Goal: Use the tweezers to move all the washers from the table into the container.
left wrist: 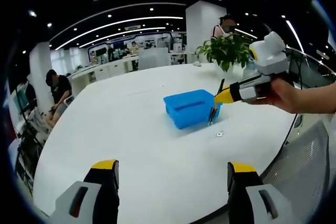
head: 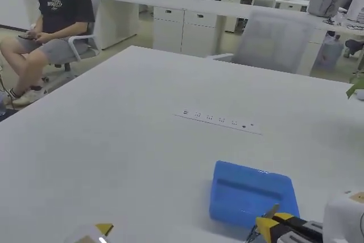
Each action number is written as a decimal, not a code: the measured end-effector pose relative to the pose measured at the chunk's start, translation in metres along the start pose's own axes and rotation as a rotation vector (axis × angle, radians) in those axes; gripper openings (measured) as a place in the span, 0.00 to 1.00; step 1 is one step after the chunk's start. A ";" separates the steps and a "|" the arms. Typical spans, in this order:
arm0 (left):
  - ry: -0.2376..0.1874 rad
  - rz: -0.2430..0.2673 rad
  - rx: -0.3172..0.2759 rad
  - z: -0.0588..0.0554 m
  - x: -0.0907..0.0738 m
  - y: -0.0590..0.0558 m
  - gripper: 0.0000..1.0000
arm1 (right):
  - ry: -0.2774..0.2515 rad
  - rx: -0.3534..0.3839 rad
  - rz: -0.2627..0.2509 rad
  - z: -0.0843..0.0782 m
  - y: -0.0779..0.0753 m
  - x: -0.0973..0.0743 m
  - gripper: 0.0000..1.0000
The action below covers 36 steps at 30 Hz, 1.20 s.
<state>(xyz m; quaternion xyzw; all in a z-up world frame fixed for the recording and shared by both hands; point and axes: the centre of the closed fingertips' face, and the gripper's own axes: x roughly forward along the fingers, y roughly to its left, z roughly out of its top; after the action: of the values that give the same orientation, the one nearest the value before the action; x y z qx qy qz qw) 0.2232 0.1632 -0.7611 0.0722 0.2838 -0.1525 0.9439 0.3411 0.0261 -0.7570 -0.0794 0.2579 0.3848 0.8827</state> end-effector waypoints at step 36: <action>0.011 0.010 -0.002 0.002 -0.005 0.001 0.86 | 0.012 0.056 -0.076 0.000 -0.046 0.061 0.03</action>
<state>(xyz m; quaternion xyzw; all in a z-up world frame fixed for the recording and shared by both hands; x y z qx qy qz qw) 0.2209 0.1648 -0.7568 0.0733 0.2886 -0.1470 0.9432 0.4089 0.0334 -0.7913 -0.0667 0.2706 0.3431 0.8970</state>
